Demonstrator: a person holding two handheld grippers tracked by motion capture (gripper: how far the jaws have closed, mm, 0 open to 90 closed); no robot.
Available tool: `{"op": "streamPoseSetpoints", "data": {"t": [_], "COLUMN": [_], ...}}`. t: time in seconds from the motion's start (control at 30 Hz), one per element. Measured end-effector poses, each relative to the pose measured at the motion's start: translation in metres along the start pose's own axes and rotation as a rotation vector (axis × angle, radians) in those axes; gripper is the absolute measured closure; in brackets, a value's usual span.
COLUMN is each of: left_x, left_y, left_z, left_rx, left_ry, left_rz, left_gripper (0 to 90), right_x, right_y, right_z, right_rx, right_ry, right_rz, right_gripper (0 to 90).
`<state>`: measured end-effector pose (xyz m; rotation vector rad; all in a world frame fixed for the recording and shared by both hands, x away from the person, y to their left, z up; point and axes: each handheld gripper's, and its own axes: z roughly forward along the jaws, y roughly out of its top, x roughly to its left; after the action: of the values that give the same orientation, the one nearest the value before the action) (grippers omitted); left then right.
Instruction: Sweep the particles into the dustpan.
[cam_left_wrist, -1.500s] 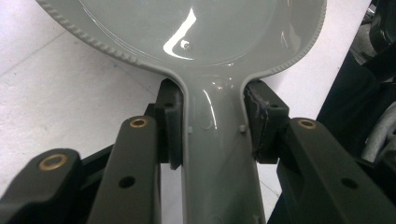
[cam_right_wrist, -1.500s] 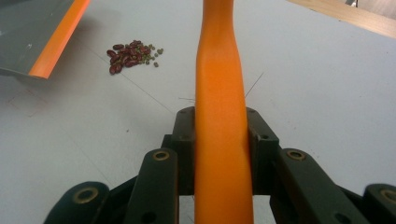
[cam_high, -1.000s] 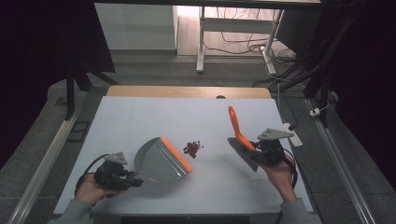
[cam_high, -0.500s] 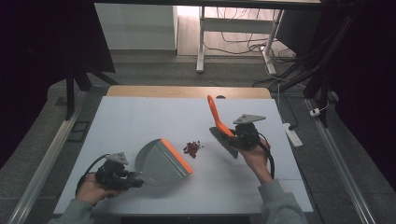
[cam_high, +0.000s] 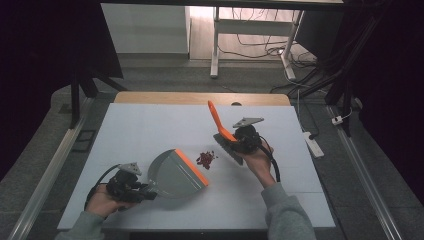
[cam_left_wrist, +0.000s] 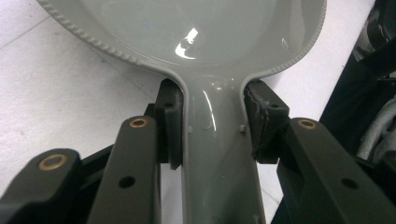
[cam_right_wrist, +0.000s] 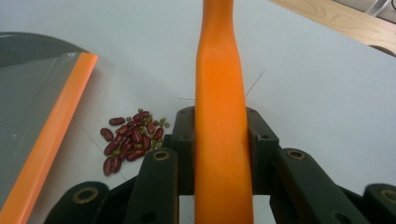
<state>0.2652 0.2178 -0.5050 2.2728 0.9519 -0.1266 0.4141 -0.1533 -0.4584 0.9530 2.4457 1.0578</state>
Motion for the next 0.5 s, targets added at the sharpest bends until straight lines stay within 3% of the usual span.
{"op": "streamPoseSetpoints", "data": {"t": [0.5], "left_x": [-0.003], "left_y": [0.006], "left_z": [0.010], "left_rx": [0.027], "left_ry": [-0.015], "left_rz": [0.016], "left_gripper": [61.8], "right_x": [0.000], "right_y": [0.007], "right_z": [0.023], "right_rx": [0.028], "right_ry": [-0.009], "right_rz": [0.013], "right_gripper": [70.8]}}
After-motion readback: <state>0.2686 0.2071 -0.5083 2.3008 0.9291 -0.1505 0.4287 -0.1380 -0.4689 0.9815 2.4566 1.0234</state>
